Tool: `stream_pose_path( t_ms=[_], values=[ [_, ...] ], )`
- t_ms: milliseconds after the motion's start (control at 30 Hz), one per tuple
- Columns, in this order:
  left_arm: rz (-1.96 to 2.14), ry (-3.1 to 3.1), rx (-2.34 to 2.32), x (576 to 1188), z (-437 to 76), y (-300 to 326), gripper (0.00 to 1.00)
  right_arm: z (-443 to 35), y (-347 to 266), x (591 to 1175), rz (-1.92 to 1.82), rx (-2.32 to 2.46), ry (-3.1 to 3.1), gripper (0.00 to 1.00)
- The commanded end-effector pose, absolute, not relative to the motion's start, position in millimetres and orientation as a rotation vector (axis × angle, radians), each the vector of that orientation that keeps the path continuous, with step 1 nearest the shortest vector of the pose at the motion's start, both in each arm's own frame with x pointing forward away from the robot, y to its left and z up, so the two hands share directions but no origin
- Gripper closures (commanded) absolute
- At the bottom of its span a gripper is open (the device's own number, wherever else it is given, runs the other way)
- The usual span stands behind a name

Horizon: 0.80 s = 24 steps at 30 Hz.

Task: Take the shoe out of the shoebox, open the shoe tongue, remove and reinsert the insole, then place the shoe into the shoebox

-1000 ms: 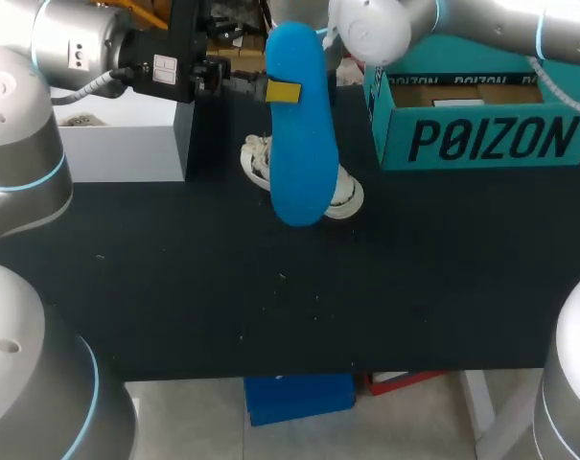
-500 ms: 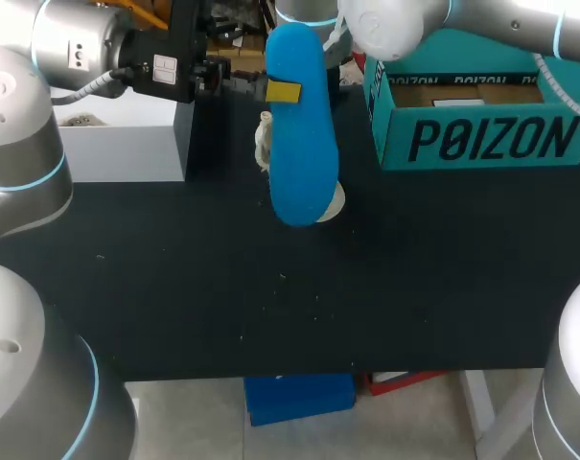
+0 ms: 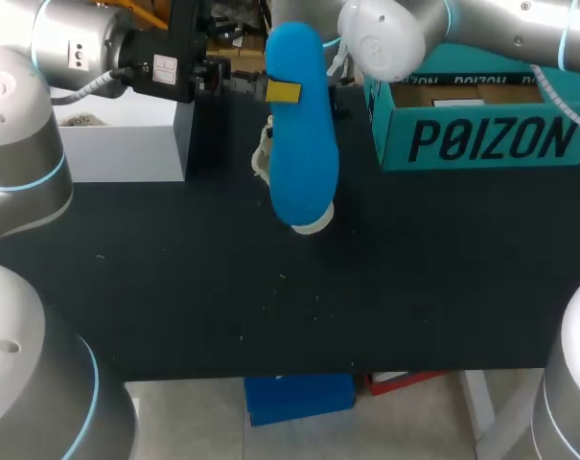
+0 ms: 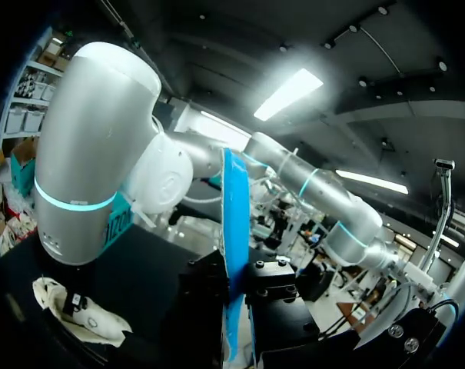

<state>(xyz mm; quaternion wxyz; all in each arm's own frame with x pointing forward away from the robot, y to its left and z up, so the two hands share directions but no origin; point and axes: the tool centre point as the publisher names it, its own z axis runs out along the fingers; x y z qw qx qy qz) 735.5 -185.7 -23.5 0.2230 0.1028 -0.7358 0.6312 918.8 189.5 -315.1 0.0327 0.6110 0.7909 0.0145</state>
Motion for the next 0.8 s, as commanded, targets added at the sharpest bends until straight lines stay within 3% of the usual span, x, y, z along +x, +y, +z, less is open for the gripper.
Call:
stream_pose_path(
  t_ms=[33, 800],
  values=[
    [1.747, -2.032, 0.286, 735.1, -24.7, -186.6, 1.0, -324.2, 187.3, 917.9, 0.069, 1.928, 2.408, 1.0],
    [1.747, -2.032, 0.286, 735.1, -24.7, -186.6, 1.0, -367.1, 191.1, 912.4, 0.087, 2.15, 2.251, 1.0]
  ],
)
